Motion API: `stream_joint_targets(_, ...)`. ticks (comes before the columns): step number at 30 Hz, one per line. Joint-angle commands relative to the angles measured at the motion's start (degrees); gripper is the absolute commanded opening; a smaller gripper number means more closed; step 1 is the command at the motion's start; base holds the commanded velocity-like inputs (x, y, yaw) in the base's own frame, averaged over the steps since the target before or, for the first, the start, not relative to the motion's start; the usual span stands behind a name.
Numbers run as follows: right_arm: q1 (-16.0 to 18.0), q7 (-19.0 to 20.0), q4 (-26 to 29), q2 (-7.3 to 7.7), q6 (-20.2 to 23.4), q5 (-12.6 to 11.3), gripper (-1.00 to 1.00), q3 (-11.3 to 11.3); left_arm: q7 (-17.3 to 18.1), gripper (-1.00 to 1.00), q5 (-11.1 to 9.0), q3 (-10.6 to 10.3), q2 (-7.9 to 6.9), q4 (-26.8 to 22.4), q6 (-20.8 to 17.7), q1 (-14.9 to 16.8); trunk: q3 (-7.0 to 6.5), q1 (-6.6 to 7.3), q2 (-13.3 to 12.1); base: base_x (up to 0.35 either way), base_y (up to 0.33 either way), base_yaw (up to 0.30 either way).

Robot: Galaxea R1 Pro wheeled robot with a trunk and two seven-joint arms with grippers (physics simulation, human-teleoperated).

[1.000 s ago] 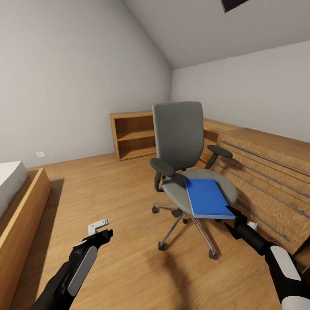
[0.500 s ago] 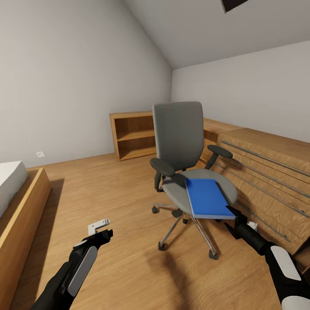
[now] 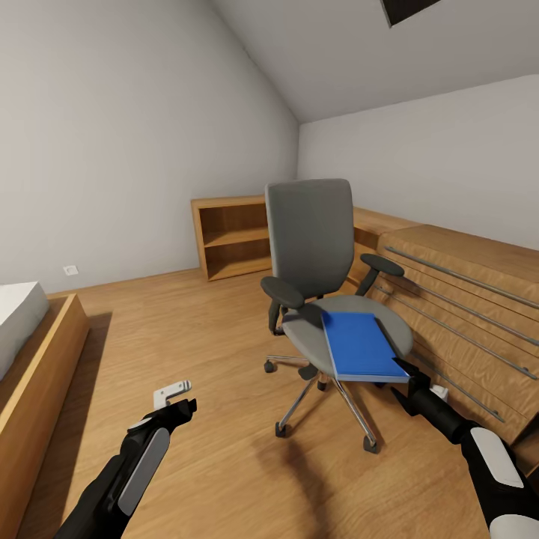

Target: In the bedroom, organize the workspace by keeping the computer under the desk, ensuring the monitor is on the desk, placing the keyboard on the desk next to the monitor, placing the mouse on the desk next to the keyboard, moving the folder from the swivel chair onto the desk next to the mouse, stacking the notebook on top of the folder with the pen on top of the notebook, and positioning the swivel chair next to the desk.

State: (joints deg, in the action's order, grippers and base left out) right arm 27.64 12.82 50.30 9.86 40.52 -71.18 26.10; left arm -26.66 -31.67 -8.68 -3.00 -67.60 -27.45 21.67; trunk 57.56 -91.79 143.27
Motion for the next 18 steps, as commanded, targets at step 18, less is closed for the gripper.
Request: stream_joint_targets(18, 0.05, 0.19, 0.06, 0.07, -3.65, 0.34, 1.00, -0.13, -0.59, 1.00, -0.50, -0.19, -0.04, -0.08, -0.06, 0.03, 0.06, 0.01, 0.02, 0.000, 0.000, 0.000)
